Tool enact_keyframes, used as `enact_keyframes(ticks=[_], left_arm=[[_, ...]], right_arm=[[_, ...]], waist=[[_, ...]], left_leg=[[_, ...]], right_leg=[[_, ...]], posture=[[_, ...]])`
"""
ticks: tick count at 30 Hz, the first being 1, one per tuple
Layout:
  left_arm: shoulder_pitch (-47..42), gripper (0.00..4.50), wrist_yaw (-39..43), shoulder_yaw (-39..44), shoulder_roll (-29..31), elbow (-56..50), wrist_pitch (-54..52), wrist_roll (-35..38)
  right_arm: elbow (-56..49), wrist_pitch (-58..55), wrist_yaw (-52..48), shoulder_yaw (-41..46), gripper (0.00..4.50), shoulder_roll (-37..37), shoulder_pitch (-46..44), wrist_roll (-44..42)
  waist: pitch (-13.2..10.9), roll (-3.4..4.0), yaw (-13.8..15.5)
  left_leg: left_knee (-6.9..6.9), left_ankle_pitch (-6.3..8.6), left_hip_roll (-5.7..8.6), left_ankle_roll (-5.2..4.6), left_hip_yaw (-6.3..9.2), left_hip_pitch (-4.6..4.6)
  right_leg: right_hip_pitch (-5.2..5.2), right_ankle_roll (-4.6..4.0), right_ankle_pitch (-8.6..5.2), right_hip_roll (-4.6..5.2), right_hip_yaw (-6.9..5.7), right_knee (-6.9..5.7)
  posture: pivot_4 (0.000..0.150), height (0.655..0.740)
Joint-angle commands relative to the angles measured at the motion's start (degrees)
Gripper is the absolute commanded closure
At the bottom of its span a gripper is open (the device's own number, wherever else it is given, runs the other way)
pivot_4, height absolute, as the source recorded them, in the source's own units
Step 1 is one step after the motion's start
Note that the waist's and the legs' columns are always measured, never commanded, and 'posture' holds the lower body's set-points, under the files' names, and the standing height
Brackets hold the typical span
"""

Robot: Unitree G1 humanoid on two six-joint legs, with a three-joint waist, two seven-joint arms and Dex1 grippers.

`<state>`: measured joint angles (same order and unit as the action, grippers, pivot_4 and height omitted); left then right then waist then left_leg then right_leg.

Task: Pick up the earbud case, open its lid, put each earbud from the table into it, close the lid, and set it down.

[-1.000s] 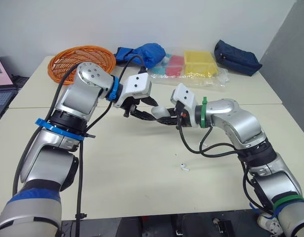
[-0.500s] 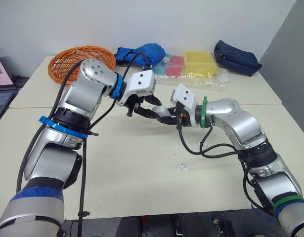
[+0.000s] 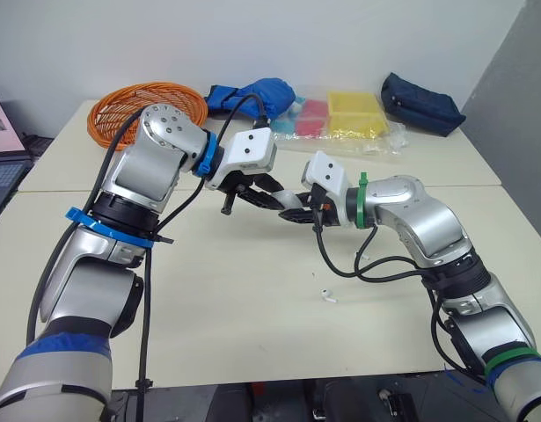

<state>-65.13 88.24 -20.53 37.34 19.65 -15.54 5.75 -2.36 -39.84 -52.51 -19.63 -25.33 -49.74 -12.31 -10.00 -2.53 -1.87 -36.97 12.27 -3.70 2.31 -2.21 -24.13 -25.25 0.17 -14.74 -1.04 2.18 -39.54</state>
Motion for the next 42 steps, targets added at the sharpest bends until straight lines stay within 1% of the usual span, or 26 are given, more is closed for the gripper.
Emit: enact_keyframes(ticks=[1,3,5,9,19,22,26,27,42], left_arm=[[-0.61,3.73,-0.22,1.03,0.06,-0.82,0.84,-0.58],[-0.39,3.73,0.17,1.04,0.11,-0.73,2.18,-0.62],[-0.2,3.0,0.38,1.1,0.13,-0.83,1.64,-0.39],[-0.5,1.82,-1.06,1.22,-0.43,-0.06,1.76,-1.09],[-1.06,1.82,0.04,1.11,-0.53,0.91,1.35,-1.13],[-0.89,2.4,0.66,1.29,-0.3,0.61,0.87,-0.98],[-0.91,3.63,0.76,1.49,-0.55,0.32,0.07,-0.73],[-0.92,3.77,0.72,1.48,-0.61,0.21,0.03,-0.76],[0.03,3.77,0.05,1.47,-0.51,-1.31,-0.57,-0.97]], right_arm=[[-0.87,1.48,-0.24,1.13,3.63,-0.46,-1.13,0.54],[-0.91,1.48,-0.29,1.13,3.63,-0.53,-1.06,0.63],[-0.95,1.38,-0.26,1.21,3.63,-0.49,-1.09,0.63],[-0.9,1.49,-0.21,1.18,3.63,-0.59,-1.08,0.73],[-0.9,1.89,-0.17,0.99,3.63,-0.65,-1.02,1.05],[-1.11,1.78,-0.21,1.08,3.63,-0.59,-1.04,1.19],[-0.71,2.13,-0.26,1.01,3.63,-0.45,-1.02,1.45],[-0.61,2.16,-0.28,0.95,3.63,-0.42,-0.95,1.52],[0.35,2.69,-0.51,1.41,3.63,-0.22,-1.4,2.29]], waist=[[0.0,0.0,0.0],[0.0,0.0,-0.01],[0.0,0.0,0.0],[0.0,0.0,-0.01],[0.0,0.0,-0.02],[0.0,0.0,-0.02],[0.0,0.0,-0.02],[0.0,0.0,-0.02],[0.0,0.0,-0.02]], left_leg=[[-0.01,0.0,0.0,0.0,0.0,0.01],[-0.02,0.0,0.0,0.0,0.01,0.05],[-0.02,0.0,0.0,0.0,0.01,0.09],[-0.04,0.0,0.0,0.0,0.01,0.13],[-0.05,0.0,0.0,0.0,0.0,0.13],[-0.05,0.0,0.0,0.0,0.0,0.13],[-0.05,0.0,0.0,0.0,0.01,0.14],[-0.05,-0.01,0.0,0.0,0.02,0.13],[-0.05,0.0,0.0,0.0,0.01,0.13]], right_leg=[[0.0,0.04,-0.02,0.0,0.0,-0.05],[0.0,0.09,-0.05,0.0,-0.01,-0.15],[-0.01,0.09,-0.06,0.0,0.0,-0.24],[-0.01,0.09,-0.06,-0.01,0.01,-0.34],[-0.01,0.08,-0.06,-0.01,0.02,-0.35],[-0.01,0.08,-0.06,-0.01,0.02,-0.35],[-0.01,0.08,-0.06,-0.01,0.01,-0.35],[-0.01,0.08,-0.06,-0.01,0.0,-0.35],[-0.01,0.08,-0.06,-0.01,0.01,-0.35]], posture=[[0.15,0.74],[0.15,0.74],[0.15,0.74],[0.15,0.74],[0.15,0.74],[0.15,0.74],[0.15,0.74],[0.15,0.74],[0.15,0.74]])
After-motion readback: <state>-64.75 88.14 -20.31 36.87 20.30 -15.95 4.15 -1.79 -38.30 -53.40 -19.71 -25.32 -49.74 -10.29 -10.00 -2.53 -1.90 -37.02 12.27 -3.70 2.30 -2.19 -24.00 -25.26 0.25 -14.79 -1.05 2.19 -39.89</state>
